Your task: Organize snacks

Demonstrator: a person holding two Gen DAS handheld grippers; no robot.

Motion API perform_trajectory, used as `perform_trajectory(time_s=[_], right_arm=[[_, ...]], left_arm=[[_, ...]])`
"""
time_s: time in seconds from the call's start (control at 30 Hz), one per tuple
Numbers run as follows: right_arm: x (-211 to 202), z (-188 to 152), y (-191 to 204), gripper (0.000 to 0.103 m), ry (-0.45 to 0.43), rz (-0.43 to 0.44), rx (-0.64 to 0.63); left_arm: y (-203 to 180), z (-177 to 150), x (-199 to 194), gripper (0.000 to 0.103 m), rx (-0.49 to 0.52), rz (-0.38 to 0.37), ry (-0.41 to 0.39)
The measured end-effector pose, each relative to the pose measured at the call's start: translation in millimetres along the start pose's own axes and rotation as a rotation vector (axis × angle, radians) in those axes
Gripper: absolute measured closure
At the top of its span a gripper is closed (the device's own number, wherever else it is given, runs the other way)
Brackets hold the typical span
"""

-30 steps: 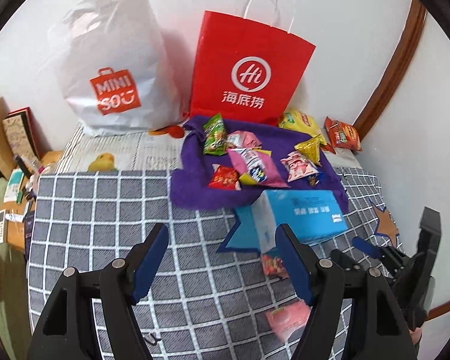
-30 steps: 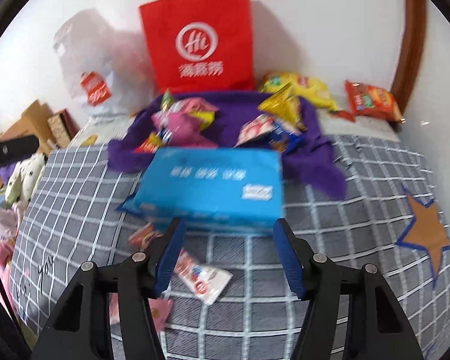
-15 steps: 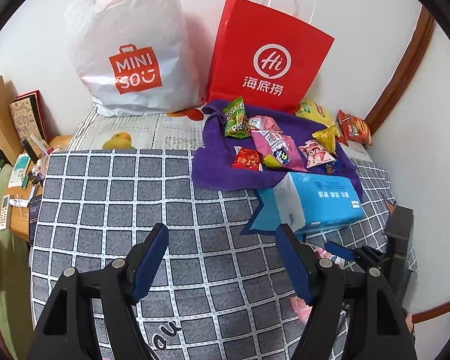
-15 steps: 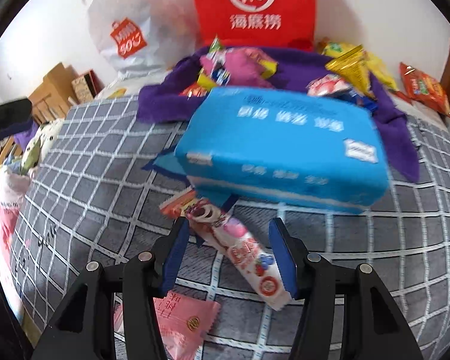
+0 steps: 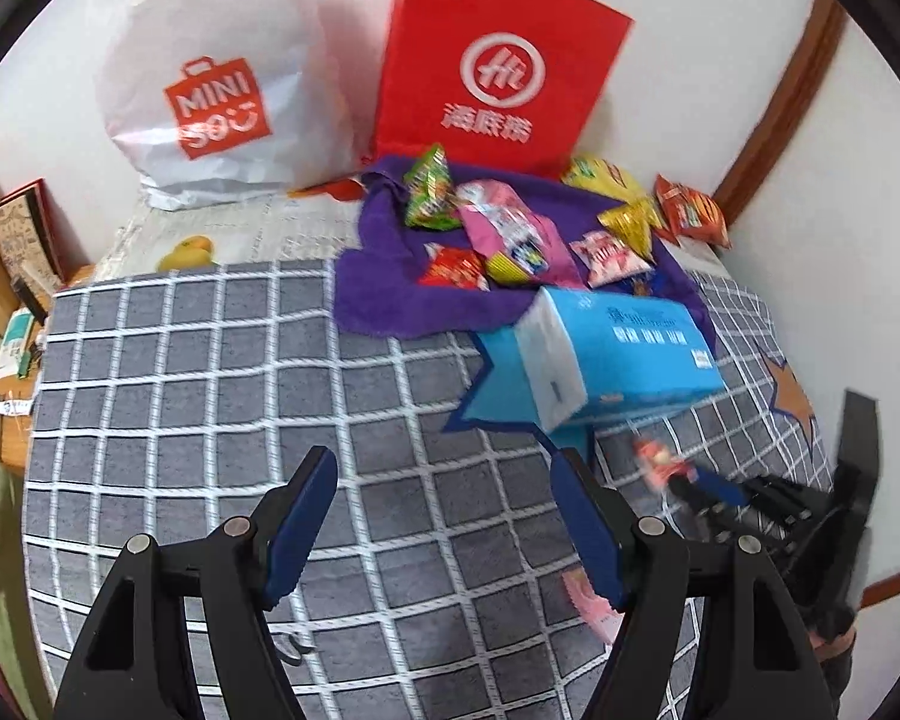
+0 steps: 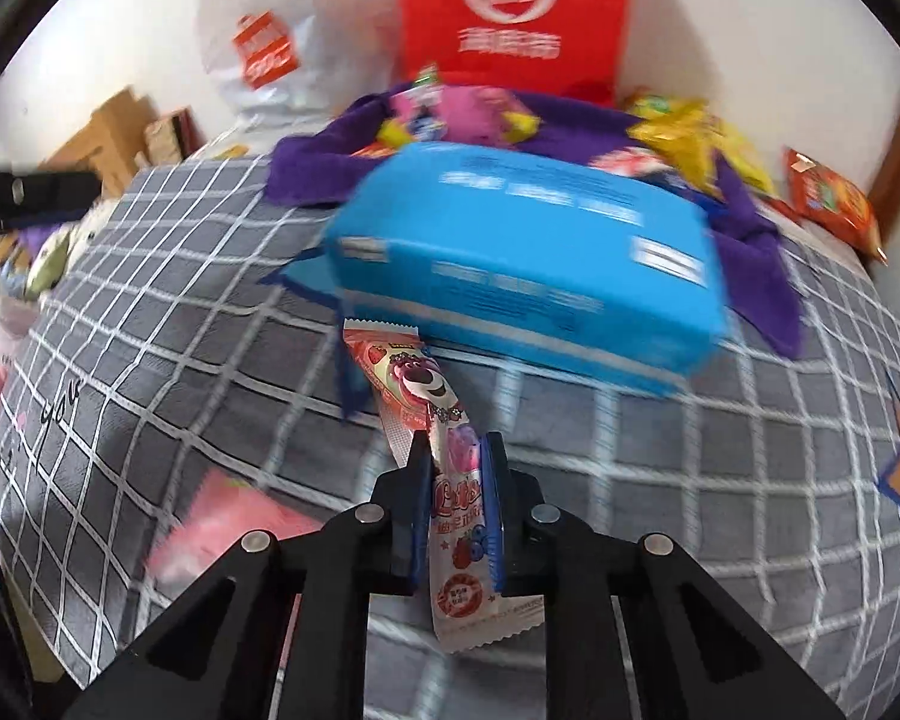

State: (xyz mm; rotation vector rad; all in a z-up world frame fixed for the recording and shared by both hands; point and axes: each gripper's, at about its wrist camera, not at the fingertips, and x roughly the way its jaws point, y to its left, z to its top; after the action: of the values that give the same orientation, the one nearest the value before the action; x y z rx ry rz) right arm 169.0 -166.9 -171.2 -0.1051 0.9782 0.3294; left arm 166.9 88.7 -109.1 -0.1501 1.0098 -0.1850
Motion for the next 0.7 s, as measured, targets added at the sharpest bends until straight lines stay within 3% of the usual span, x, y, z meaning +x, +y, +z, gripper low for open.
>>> perform_trajectory(time_s=[0.17,0.37,0.47,0.7], right_arm=[[-24,-17,-52,0.087,-0.047,-0.103,0.122],[-14,-28,-113,0.086,-0.029,-0.179,0.32],[-4,-30,-117,0.083,-0.025,-0.159,0.33],[-1,-34,-108,0.08,-0.079,-0.199,0.284]], left_arm=[[-25,-14,20,0.031,0.047,-0.031,0.044],[-59,-26,41,0.031,0.104,-0.1,0.096],[-76,-35,50,0.031,0.148,-0.152,0.125],[-94,-58,66,0.031,0.242,-0.224,0.192]])
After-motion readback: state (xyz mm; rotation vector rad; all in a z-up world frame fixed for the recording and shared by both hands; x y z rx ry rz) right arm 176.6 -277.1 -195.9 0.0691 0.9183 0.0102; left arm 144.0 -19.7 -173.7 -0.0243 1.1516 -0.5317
